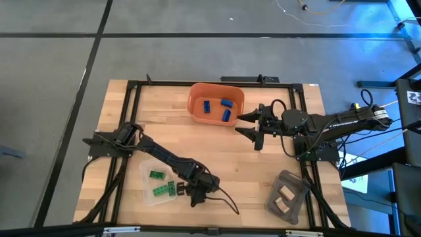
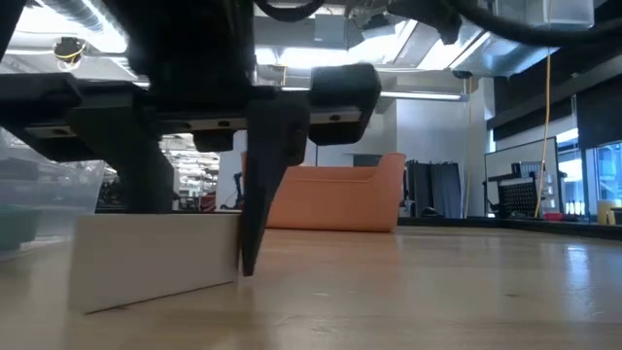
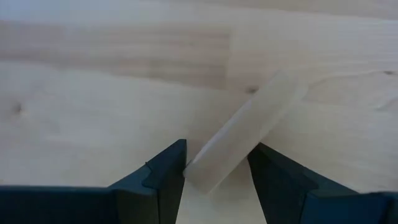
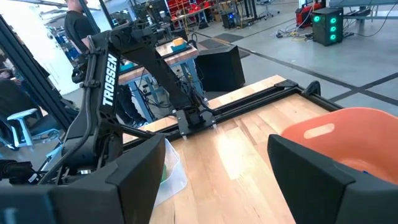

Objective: Sort & place blocks by color
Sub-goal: Put the brown block into the black bin

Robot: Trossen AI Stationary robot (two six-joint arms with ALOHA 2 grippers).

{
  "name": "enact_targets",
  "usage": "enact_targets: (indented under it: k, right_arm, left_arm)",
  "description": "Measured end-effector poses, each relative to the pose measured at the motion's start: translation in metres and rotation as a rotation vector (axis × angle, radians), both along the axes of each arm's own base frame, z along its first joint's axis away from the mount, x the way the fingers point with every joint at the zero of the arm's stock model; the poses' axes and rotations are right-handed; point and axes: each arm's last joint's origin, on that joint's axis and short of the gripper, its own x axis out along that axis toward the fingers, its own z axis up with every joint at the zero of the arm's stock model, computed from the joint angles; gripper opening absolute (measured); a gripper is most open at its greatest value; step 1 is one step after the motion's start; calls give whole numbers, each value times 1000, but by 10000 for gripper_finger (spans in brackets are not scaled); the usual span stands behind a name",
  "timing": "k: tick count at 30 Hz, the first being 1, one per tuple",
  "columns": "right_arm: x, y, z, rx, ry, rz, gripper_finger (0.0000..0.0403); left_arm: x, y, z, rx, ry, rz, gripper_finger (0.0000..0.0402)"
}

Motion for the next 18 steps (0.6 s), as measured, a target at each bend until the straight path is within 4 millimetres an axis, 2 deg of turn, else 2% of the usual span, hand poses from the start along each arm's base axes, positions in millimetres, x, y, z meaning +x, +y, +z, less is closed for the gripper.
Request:
enact_targets:
  k: [12,15,18]
  right_arm:
    - [0,0,0,0,0,0,284]
    - [0,0,0,0,0,0,284]
    - [0,0,0,0,0,0,284]
  left_arm:
    - [-3,-10,1,2,-28,-36,167]
    - [-3,-11,1,10,-29,-34,150]
    - [-3,-10,0,10,-26,-34,115]
